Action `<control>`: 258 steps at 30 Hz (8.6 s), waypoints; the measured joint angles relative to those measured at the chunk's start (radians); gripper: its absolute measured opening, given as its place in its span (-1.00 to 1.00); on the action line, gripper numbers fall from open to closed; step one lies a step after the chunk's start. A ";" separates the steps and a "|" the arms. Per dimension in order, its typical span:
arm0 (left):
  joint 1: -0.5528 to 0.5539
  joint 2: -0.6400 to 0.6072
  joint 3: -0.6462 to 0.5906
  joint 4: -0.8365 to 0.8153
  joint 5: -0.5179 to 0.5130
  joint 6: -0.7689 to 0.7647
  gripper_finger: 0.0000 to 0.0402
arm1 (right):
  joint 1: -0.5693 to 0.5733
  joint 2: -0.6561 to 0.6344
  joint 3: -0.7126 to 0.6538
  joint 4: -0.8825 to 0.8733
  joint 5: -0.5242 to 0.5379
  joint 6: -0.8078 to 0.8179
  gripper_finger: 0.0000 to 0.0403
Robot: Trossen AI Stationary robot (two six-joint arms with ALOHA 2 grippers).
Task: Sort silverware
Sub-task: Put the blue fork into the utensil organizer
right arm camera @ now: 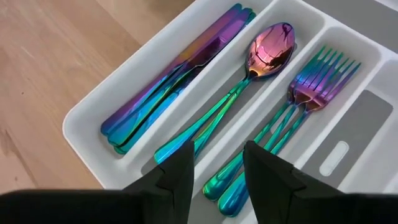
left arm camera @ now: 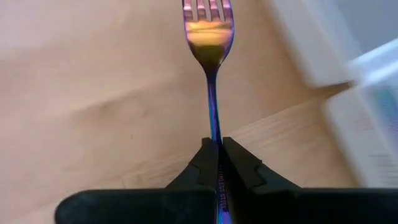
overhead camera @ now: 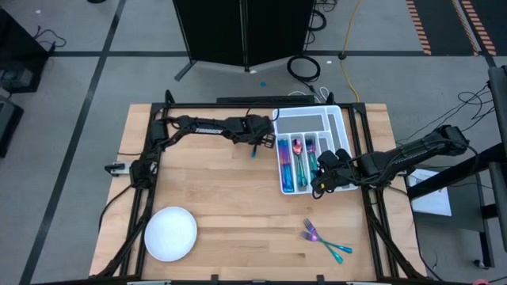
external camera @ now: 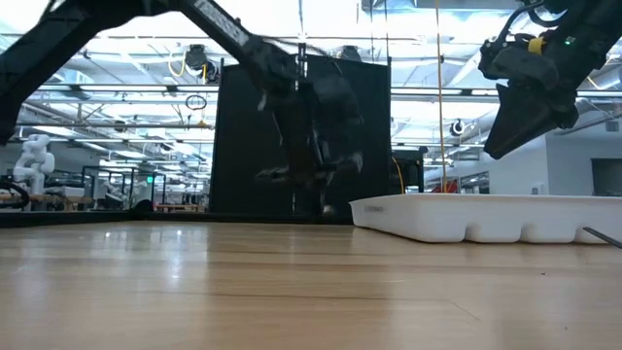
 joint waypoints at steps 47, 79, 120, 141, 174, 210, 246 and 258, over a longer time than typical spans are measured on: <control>-0.408 -0.450 -0.516 1.171 0.666 0.463 -0.98 | 0.410 -0.068 0.000 0.926 0.237 -1.940 -0.39; -0.406 -0.445 -0.516 1.071 0.433 0.069 -0.98 | 0.334 0.090 0.000 1.075 0.536 -2.722 -0.39; -0.250 -0.605 -0.515 0.645 0.463 0.377 -0.50 | 0.206 0.086 0.018 0.365 0.008 -1.270 -1.00; -0.308 -0.207 -0.152 0.612 0.780 0.307 -0.50 | -0.153 0.105 0.198 -0.095 -0.782 -0.706 -1.00; -0.353 0.031 -0.009 0.458 0.719 0.388 -0.50 | -0.154 0.309 0.197 -0.004 -0.650 -0.663 -1.00; -0.250 -0.023 -0.010 0.513 0.637 0.334 -0.99 | -0.152 -0.159 0.197 -0.238 -0.403 -0.640 -0.47; -0.327 0.407 0.472 0.902 -0.250 -0.295 -1.00 | -0.046 -0.445 0.140 -0.076 -0.100 -0.614 -0.48; -0.319 0.419 0.486 0.697 -0.336 -0.455 -1.00 | -0.046 -0.393 0.140 0.009 -0.098 -0.659 -0.48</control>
